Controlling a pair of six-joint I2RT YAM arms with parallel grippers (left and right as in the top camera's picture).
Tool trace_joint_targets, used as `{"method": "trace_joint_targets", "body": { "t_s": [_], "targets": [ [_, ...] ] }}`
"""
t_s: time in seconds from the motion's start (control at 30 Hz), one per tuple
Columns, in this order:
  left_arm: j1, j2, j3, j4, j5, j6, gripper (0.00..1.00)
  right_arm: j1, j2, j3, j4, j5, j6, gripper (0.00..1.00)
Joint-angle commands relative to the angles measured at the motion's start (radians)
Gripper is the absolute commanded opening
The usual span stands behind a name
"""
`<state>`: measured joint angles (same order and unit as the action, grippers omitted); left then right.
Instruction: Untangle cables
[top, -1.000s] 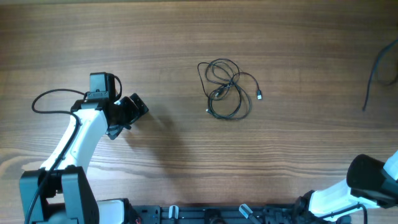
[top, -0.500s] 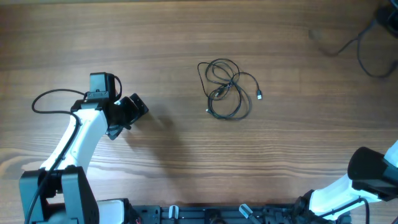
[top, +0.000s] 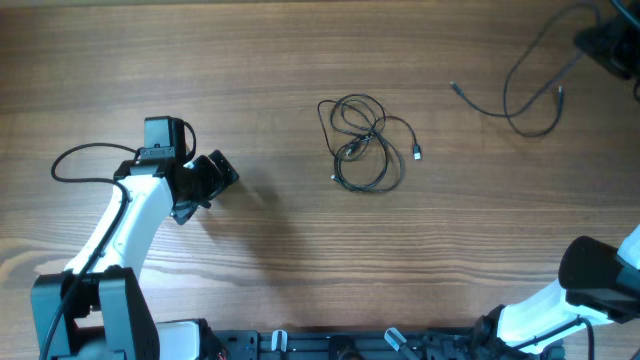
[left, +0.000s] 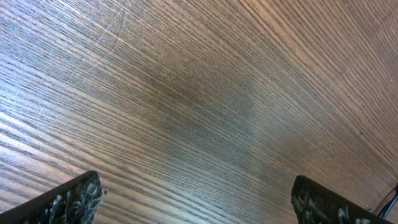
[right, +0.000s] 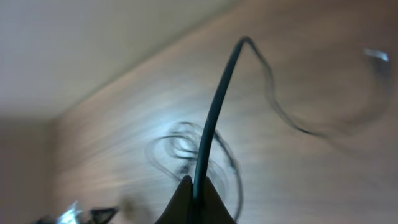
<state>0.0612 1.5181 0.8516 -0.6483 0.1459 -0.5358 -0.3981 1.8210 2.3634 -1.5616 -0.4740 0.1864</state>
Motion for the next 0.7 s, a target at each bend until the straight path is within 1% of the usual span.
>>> {"method": "trace_joint_targets", "body": {
  "t_s": [0.0, 0.03, 0.07, 0.13, 0.23, 0.47, 0.53, 0.57, 0.6, 0.63, 0.67],
  "targets": [
    [0.002, -0.016, -0.003, 0.000, -0.013, 0.008, 1.00, 0.002, 0.016, 0.004, -0.027, 0.523, 0.172, 0.04],
    [0.002, -0.016, -0.003, 0.000, -0.013, 0.008, 1.00, 0.002, 0.023, 0.004, -0.035, 0.667, 0.215, 0.04],
    [0.002, -0.016, -0.003, 0.000, -0.013, 0.008, 1.00, 0.001, 0.031, 0.004, -0.039, 0.764, 0.239, 0.04],
    [0.002, -0.016, -0.003, 0.000, -0.013, 0.008, 1.00, -0.003, 0.046, 0.004, -0.047, 0.872, 0.279, 0.04],
    [0.002, -0.016, -0.003, -0.001, -0.012, 0.008, 1.00, -0.022, 0.082, 0.004, -0.044, 0.889, 0.314, 0.04],
    [0.002, -0.016, -0.003, -0.007, -0.012, 0.008, 0.99, -0.072, 0.202, 0.004, -0.043, 0.897, 0.312, 0.04],
    [0.002, -0.016, -0.003, -0.007, -0.012, 0.008, 0.99, -0.085, 0.231, 0.004, -0.032, 0.895, 0.314, 0.07],
    [0.002, -0.016, -0.003, -0.007, -0.012, 0.008, 1.00, -0.091, 0.248, 0.004, -0.019, 0.882, 0.314, 0.20],
    [0.002, -0.016, -0.003, -0.008, -0.012, 0.008, 0.99, -0.097, 0.266, 0.004, 0.006, 0.831, 0.314, 0.52],
    [0.002, -0.016, -0.003, -0.008, -0.012, 0.008, 0.99, -0.100, 0.279, 0.004, 0.025, 0.759, 0.313, 0.82],
    [0.002, -0.016, -0.003, -0.010, -0.012, 0.008, 0.99, -0.100, 0.291, 0.004, 0.034, 0.664, 0.309, 0.98]
  ]
}}
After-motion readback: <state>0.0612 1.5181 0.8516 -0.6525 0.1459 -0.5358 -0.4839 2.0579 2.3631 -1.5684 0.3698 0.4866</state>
